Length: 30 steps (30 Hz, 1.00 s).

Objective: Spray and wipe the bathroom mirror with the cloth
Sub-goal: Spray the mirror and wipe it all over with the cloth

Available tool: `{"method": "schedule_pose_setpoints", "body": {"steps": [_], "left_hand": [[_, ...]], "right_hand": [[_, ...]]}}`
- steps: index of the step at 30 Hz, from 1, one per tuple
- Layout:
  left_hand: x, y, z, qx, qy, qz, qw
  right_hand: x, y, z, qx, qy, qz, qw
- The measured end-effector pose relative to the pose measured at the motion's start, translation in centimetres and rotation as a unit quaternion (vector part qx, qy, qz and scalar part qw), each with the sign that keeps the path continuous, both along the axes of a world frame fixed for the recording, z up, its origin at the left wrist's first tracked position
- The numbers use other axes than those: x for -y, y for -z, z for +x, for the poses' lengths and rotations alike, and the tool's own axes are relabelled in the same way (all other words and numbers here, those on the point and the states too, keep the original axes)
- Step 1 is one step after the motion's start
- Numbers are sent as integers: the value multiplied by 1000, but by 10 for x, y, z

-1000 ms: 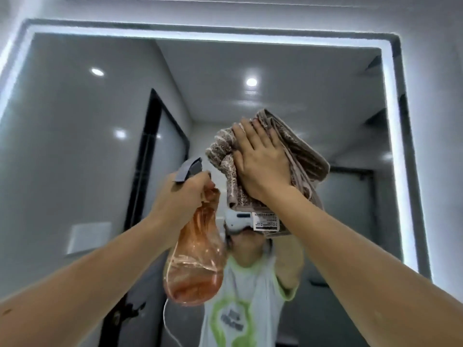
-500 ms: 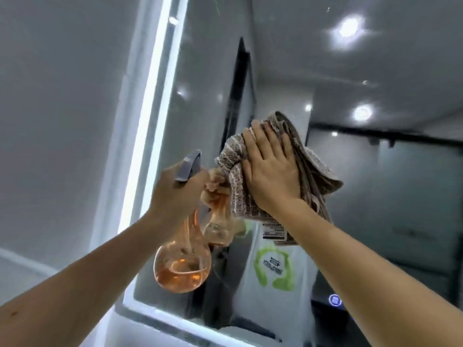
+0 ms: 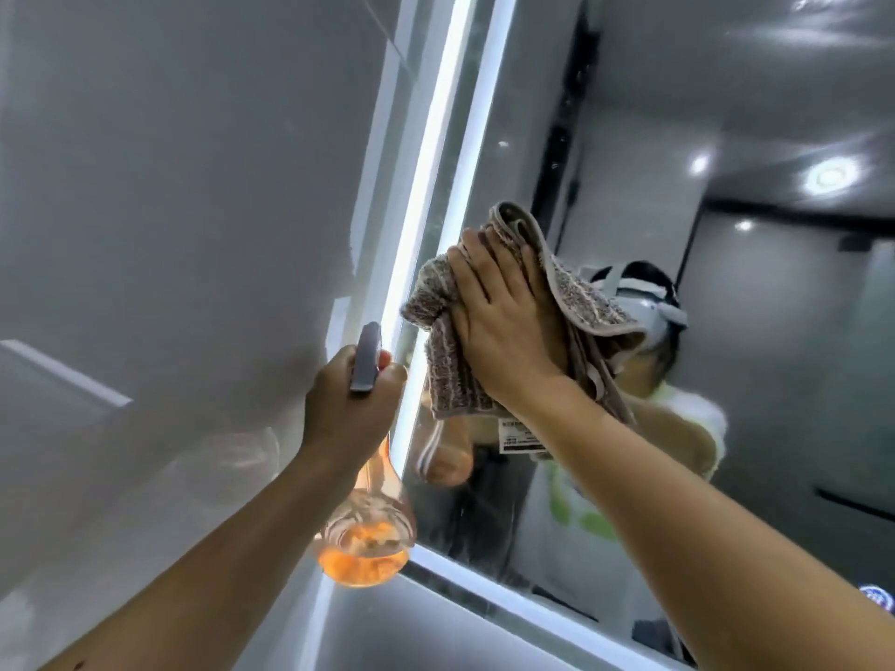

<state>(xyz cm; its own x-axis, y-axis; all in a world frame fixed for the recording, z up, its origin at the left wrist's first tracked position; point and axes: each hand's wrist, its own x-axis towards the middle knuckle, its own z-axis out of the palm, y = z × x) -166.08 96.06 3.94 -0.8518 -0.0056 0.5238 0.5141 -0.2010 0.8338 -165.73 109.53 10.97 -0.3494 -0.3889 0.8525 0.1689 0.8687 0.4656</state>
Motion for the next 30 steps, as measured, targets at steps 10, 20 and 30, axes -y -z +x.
{"method": "schedule_pose_setpoints", "body": {"steps": [10, 20, 30], "left_hand": [[-42, 13, 47, -31, 30, 8, 999], [-138, 5, 172, -74, 138, -6, 988], [-241, -2, 286, -96, 177, -45, 979]], "right_hand": [[-54, 12, 70, 63, 57, 79, 993], [-181, 41, 235, 5, 146, 31, 989], [-285, 65, 389, -16, 191, -39, 981]]}}
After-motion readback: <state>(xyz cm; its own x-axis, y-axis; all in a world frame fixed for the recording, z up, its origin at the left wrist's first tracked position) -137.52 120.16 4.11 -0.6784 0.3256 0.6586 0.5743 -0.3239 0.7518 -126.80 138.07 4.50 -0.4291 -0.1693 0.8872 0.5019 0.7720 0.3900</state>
